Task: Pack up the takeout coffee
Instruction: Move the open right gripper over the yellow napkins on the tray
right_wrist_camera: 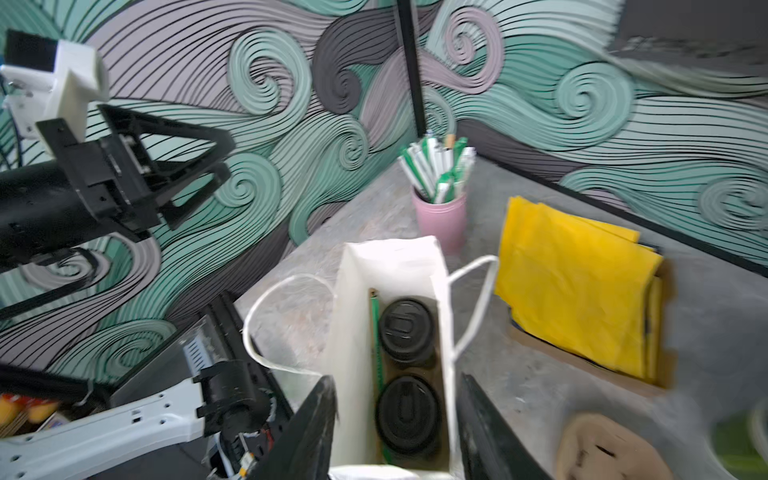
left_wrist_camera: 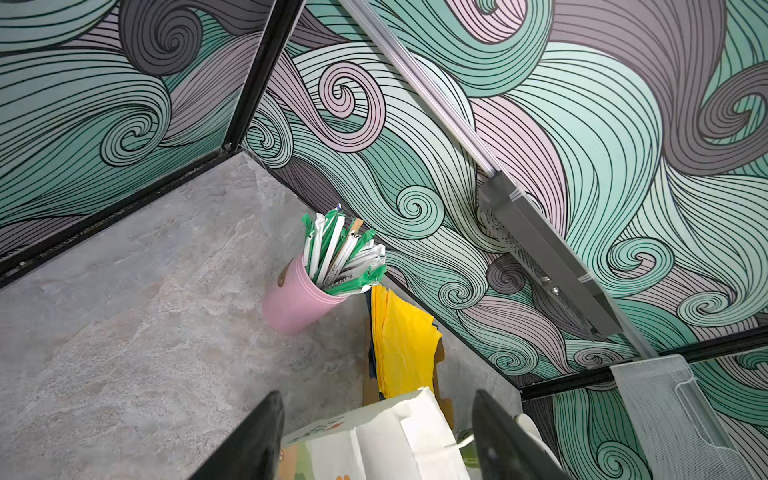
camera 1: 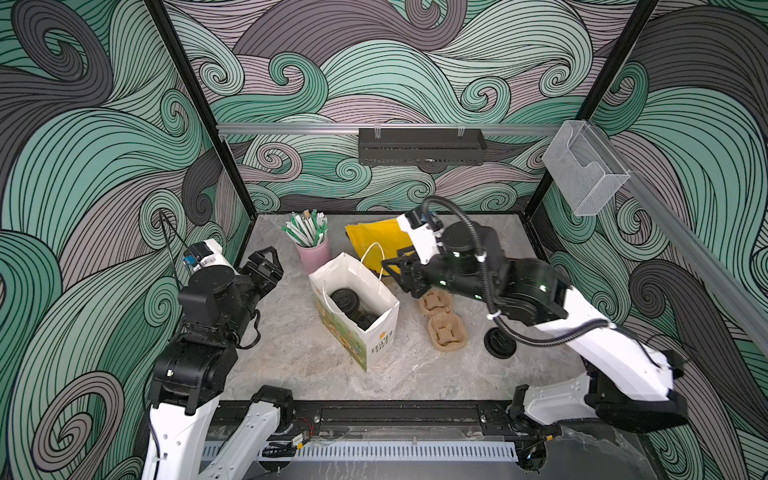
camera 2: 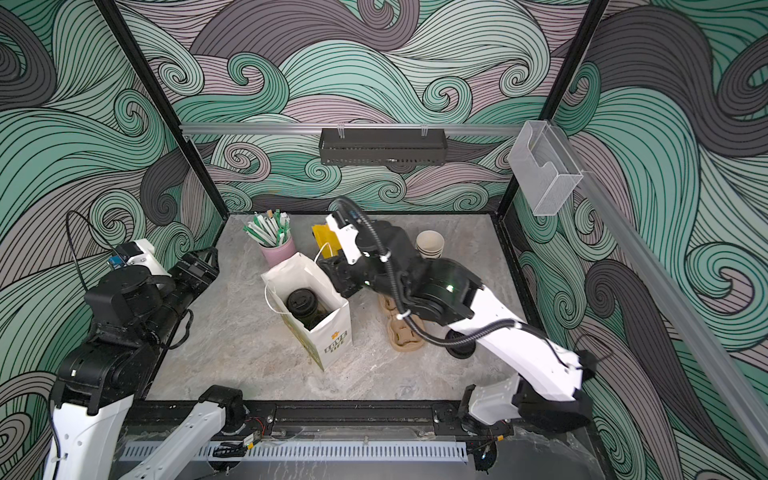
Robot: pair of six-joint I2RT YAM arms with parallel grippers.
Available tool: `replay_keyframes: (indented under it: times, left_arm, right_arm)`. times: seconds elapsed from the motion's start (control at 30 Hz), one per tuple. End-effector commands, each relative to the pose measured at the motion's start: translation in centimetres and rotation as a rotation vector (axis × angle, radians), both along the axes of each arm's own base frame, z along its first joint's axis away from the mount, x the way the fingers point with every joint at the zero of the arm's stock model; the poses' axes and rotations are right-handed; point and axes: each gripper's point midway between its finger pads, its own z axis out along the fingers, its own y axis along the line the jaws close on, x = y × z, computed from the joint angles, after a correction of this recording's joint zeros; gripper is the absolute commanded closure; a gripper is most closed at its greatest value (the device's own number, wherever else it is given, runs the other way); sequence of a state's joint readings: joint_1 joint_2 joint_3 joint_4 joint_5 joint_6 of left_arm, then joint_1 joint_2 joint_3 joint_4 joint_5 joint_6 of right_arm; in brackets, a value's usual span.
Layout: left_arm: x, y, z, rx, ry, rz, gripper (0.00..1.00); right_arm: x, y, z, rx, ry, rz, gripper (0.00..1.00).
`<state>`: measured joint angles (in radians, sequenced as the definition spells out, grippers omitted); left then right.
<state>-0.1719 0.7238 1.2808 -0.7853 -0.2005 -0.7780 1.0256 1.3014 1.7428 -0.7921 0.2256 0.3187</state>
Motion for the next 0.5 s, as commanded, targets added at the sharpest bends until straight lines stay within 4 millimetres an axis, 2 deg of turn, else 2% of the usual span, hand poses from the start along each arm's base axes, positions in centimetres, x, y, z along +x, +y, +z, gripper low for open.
replay_keyframes:
  times: [0.0, 0.07, 0.2, 0.3, 0.37, 0.47]
  left_arm:
    - [1.4, -1.2, 0.0, 0.004, -0.007, -0.056, 0.27]
    - [1.8, -1.4, -0.1, 0.001, 0.000, -0.063, 0.27]
    - [2.4, -1.8, -0.7, 0.001, 0.023, -0.077, 0.27]
    - [3.1, -2.1, -1.3, -0.003, 0.047, -0.086, 0.27]
    - [3.6, -2.2, -1.7, -0.003, 0.061, -0.087, 0.27]
    - [4.5, -2.4, -2.3, -0.003, 0.075, -0.090, 0.27]
  right_arm:
    - [4.4, -7.8, -4.5, -0.053, 0.144, -0.400, 0.52]
    - [4.9, -10.0, -6.0, -0.035, 0.228, -0.451, 0.53]
    - [5.6, -12.8, -9.1, -0.042, 0.309, -0.528, 0.53]
    - [5.7, -14.8, -12.7, -0.049, 0.412, -0.602, 0.53]
    - [5.5, -15.5, -15.1, -0.057, 0.484, -0.625, 0.54]
    - [5.4, -15.0, -17.6, -0.100, 0.553, -0.598, 0.55]
